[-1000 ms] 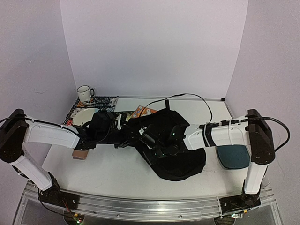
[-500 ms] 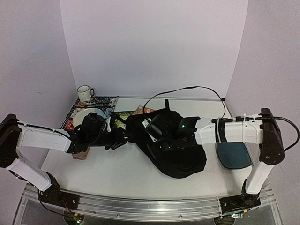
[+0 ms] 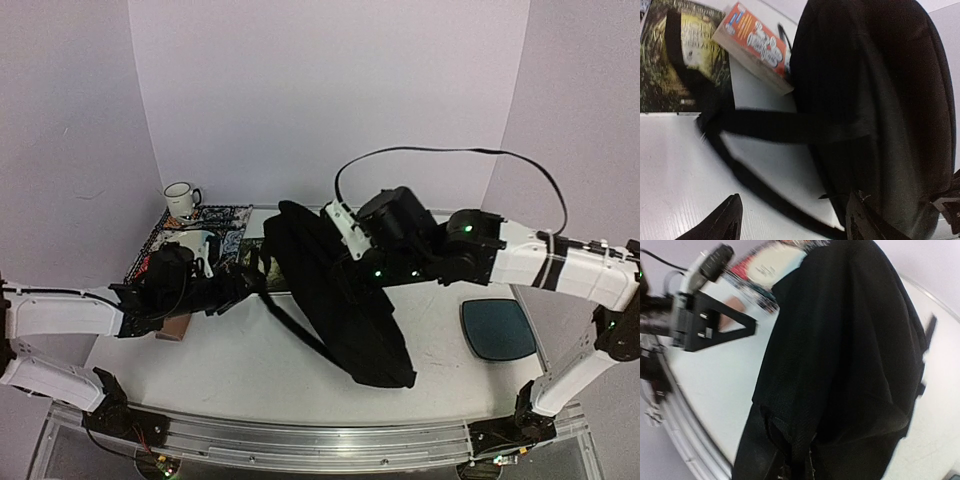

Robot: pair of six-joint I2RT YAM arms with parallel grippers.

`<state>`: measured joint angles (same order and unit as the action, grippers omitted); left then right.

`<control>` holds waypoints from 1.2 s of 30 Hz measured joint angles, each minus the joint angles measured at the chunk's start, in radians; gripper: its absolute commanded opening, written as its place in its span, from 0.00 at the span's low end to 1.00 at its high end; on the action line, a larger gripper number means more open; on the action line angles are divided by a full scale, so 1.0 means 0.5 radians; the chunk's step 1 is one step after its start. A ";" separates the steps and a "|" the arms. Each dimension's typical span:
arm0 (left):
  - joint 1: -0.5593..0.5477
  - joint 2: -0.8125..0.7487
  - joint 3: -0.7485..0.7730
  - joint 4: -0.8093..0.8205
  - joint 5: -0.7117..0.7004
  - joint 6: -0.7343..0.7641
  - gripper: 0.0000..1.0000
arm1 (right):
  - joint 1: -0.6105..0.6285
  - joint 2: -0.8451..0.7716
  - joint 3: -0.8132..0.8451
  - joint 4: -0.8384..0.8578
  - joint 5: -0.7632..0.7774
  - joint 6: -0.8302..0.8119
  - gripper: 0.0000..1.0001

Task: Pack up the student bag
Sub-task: Grab the student bag from the book, then turn over the student bag with the book, then adjust the student bag with the book.

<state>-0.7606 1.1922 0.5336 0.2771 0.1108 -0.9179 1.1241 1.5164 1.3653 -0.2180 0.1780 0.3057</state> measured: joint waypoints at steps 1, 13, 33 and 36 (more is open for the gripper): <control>0.002 -0.064 -0.009 -0.007 -0.030 0.017 0.75 | 0.000 -0.045 0.025 0.000 -0.043 -0.001 0.00; 0.006 -0.363 0.017 -0.306 -0.348 0.263 0.77 | -0.484 -0.493 -0.347 0.250 -0.521 0.239 0.00; -0.019 0.466 0.233 -0.320 0.081 0.239 0.77 | -0.936 -0.481 -1.387 0.668 -0.593 0.737 0.05; -0.056 0.691 0.300 -0.312 0.117 0.197 0.76 | -0.927 -0.508 -1.480 0.674 -0.636 0.777 0.05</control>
<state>-0.7886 1.5375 0.6835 0.1212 0.1691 -0.8195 0.6606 1.2623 0.6253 0.1190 -0.1401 0.6941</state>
